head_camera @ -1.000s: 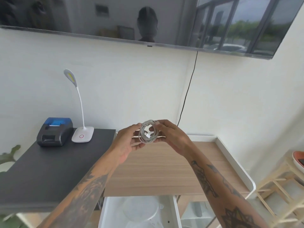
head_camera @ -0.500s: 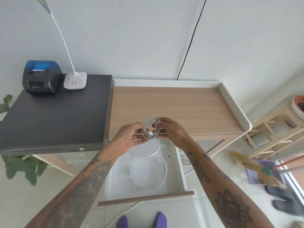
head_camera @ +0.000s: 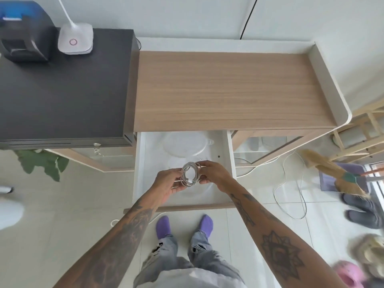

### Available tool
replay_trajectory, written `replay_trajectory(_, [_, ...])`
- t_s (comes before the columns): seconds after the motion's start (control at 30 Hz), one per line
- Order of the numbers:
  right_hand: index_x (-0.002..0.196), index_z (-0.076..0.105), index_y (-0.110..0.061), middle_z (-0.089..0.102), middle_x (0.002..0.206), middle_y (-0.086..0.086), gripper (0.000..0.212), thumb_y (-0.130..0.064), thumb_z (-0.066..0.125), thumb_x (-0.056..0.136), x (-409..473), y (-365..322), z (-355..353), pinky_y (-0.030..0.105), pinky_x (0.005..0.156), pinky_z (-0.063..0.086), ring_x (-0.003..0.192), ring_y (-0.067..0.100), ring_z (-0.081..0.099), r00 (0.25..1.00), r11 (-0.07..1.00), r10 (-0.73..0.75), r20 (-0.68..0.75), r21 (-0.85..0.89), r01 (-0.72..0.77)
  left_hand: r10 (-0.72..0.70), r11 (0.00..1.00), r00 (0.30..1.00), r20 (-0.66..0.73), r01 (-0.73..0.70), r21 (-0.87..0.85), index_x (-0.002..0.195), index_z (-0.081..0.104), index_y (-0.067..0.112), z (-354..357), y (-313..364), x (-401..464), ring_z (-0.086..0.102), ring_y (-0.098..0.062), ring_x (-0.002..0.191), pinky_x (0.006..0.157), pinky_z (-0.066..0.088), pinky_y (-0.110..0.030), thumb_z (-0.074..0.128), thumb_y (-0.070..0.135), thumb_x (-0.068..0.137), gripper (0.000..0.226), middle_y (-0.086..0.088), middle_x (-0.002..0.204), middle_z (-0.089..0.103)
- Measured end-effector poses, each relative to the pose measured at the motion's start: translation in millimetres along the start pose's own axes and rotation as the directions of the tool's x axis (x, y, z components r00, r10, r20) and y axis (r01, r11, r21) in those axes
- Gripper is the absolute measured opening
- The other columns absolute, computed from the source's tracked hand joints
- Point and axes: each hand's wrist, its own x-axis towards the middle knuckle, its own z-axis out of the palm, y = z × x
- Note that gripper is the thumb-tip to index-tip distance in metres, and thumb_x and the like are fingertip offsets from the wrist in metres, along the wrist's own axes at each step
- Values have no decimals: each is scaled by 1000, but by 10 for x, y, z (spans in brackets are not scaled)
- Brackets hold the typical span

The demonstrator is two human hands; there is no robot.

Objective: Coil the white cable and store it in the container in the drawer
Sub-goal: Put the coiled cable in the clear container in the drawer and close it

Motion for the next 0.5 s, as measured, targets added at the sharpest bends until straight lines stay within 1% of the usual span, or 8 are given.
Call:
replay_trajectory(0.07, [117, 69, -5, 69, 87, 13, 34, 1, 60, 85, 114, 107, 3, 27, 67, 58, 69, 21, 64, 999, 998, 46, 0, -35, -46, -24, 1000, 999, -48, 23, -16, 117, 64, -7, 12, -105, 103, 64, -40, 94, 95, 54, -48, 51, -5, 94, 27, -25, 104, 65])
replay_trajectory(0.13, [117, 69, -5, 70, 84, 13, 35, 0, 60, 84, 234, 176, 11, 33, 77, 61, 68, 22, 64, 996, 993, 84, -13, -76, -85, -35, 999, 994, -100, 31, -41, 113, 65, -7, 44, -164, 209, 64, -40, 93, 94, 54, -49, 48, -7, 94, 26, -25, 104, 65])
replay_trajectory(0.2, [117, 69, -7, 73, 88, 14, 35, -2, 58, 84, 358, 206, 26, 40, 88, 59, 72, 22, 66, 994, 985, 104, -39, -136, -108, -46, 998, 989, -139, 38, -60, 96, 68, -1, 94, -192, 321, 65, -36, 86, 94, 55, -47, 48, -9, 92, 22, -22, 98, 66])
replay_trajectory(0.27, [114, 70, -9, 74, 94, 16, 36, -4, 53, 83, 476, 201, 50, 42, 91, 58, 75, 22, 66, 993, 970, 104, -62, -212, -115, -51, 996, 984, -171, 38, -78, 81, 69, 6, 145, -196, 454, 66, -30, 78, 86, 58, -41, 50, -10, 89, 26, -18, 90, 67])
replay_trajectory(0.3, [113, 69, -7, 73, 92, 15, 35, -5, 51, 82, 527, 188, 62, 39, 89, 59, 73, 21, 65, 993, 963, 102, -67, -244, -115, -54, 995, 980, -193, 37, -90, 78, 69, 8, 166, -197, 526, 66, -28, 79, 80, 58, -37, 51, -9, 89, 27, -17, 88, 67])
replay_trajectory(0.33, [112, 68, -5, 70, 89, 13, 35, -6, 49, 82, 569, 170, 75, 36, 81, 59, 70, 20, 63, 993, 956, 100, -69, -268, -115, -58, 994, 974, -220, 36, -103, 77, 69, 7, 182, -205, 604, 66, -28, 81, 76, 58, -34, 53, -8, 88, 25, -16, 89, 67])
replay_trajectory(0.4, [109, 66, -3, 63, 87, 9, 33, -8, 47, 83, 645, 127, 101, 27, 66, 50, 67, 20, 60, 994, 948, 95, -62, -300, -109, -66, 992, 960, -271, 34, -124, 84, 71, 4, 194, -230, 759, 65, -26, 85, 75, 59, -31, 56, -5, 88, 17, -16, 93, 67])
replay_trajectory(0.5, [106, 63, -3, 62, 94, 8, 30, -8, 45, 84, 732, 92, 117, 27, 66, 46, 79, 26, 64, 995, 940, 95, -27, -327, -99, -79, 988, 949, -305, 33, -153, 99, 71, 3, 197, -261, 931, 66, -23, 87, 72, 59, -27, 57, -3, 89, 18, -16, 99, 68])
